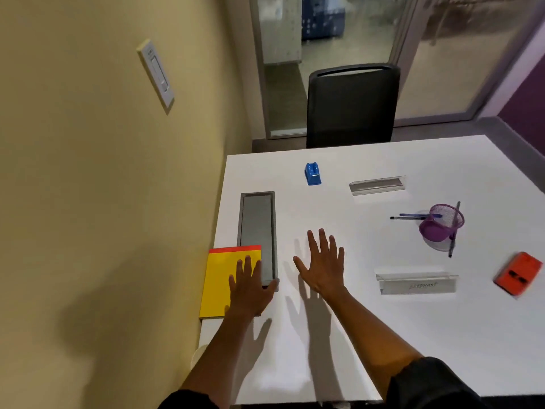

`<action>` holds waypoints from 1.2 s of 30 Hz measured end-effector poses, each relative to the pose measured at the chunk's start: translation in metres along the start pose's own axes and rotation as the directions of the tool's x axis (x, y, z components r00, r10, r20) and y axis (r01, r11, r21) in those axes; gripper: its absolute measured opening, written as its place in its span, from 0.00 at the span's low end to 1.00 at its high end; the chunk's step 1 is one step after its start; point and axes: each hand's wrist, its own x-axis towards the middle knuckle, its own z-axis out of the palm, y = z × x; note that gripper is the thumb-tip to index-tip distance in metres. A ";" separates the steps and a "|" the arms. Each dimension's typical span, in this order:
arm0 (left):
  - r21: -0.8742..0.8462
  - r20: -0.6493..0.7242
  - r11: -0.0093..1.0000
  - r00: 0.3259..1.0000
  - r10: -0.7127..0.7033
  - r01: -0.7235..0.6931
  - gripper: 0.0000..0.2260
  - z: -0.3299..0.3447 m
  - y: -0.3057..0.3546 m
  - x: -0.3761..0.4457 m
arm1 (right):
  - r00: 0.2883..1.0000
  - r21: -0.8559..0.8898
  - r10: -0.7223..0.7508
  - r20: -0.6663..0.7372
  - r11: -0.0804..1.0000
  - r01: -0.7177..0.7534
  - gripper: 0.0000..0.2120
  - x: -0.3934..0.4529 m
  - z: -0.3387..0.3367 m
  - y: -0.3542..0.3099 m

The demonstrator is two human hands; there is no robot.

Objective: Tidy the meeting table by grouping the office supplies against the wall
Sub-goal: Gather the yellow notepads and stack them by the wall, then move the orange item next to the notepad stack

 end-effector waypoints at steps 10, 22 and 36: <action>0.060 -0.123 0.966 0.958 0.258 -0.252 0.36 0.015 0.045 -0.051 | 0.975 -0.021 0.161 -0.152 0.986 -0.166 0.39 -0.100 -0.046 0.045; 0.047 -0.034 0.832 0.832 0.554 -0.553 0.36 0.054 0.150 -0.152 | 0.878 -0.033 0.397 -0.267 0.907 -0.420 0.40 -0.233 -0.105 0.151; 0.098 0.025 0.679 0.684 0.729 -0.727 0.37 0.097 0.272 -0.223 | 0.734 -0.007 0.580 -0.353 0.783 -0.622 0.40 -0.319 -0.158 0.253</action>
